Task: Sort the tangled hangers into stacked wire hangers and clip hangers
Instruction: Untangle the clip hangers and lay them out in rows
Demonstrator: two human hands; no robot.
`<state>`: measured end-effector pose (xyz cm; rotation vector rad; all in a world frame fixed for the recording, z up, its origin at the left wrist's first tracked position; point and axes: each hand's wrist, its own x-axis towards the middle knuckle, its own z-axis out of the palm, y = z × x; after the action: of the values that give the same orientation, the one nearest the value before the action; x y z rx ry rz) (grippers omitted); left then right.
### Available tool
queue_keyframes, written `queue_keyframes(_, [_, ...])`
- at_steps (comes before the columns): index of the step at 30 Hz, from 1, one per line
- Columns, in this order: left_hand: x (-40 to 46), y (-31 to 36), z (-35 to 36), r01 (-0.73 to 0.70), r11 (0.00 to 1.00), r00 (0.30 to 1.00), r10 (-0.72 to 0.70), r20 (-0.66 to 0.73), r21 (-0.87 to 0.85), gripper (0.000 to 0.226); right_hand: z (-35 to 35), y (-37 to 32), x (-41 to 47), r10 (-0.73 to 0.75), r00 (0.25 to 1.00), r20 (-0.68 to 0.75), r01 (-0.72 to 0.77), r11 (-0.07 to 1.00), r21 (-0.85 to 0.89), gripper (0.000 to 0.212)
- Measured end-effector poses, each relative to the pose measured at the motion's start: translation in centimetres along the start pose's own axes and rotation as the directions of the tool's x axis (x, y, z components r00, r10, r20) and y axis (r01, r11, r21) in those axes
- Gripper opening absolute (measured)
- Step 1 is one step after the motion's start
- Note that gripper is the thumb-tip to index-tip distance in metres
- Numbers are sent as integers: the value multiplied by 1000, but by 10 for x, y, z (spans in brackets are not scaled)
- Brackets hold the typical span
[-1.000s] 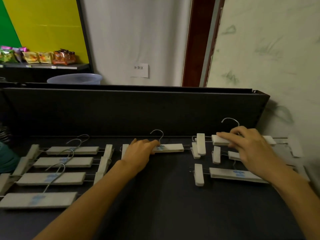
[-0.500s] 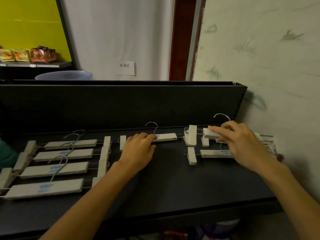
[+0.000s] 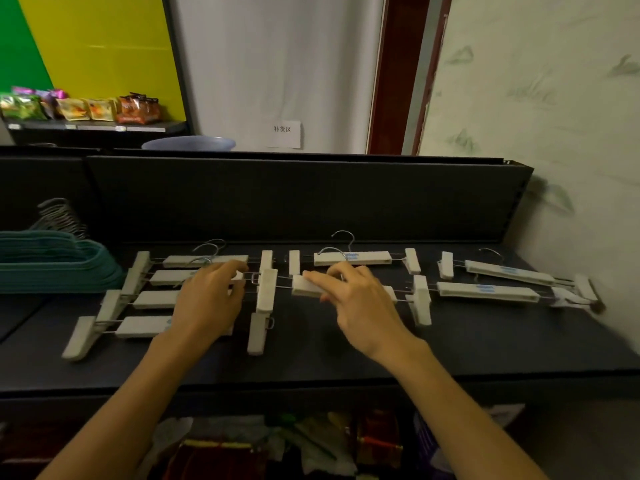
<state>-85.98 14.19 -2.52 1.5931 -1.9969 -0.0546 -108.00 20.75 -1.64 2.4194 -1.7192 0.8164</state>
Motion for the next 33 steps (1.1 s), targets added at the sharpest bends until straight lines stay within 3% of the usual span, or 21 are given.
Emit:
queue_keyframes(9, [0, 3, -4, -47, 999, 998, 46, -46, -21, 34, 19, 40, 5, 116, 975, 190, -76, 977, -201, 59])
queue_keyframes(25, [22, 48, 22, -264, 960, 964, 260, -49, -99, 30, 31, 72, 29, 101, 983, 152, -64, 971, -230, 52])
queue_keyframes(30, [39, 86, 45, -352, 922, 935, 355, -12, -162, 30, -26, 98, -12, 94, 987, -132, -116, 978, -173, 37])
queue_keyframes(33, [47, 118, 62, -388, 903, 916, 400, 29, -183, 32, -65, 156, -42, 297, 940, -166, -328, 920, -216, 37])
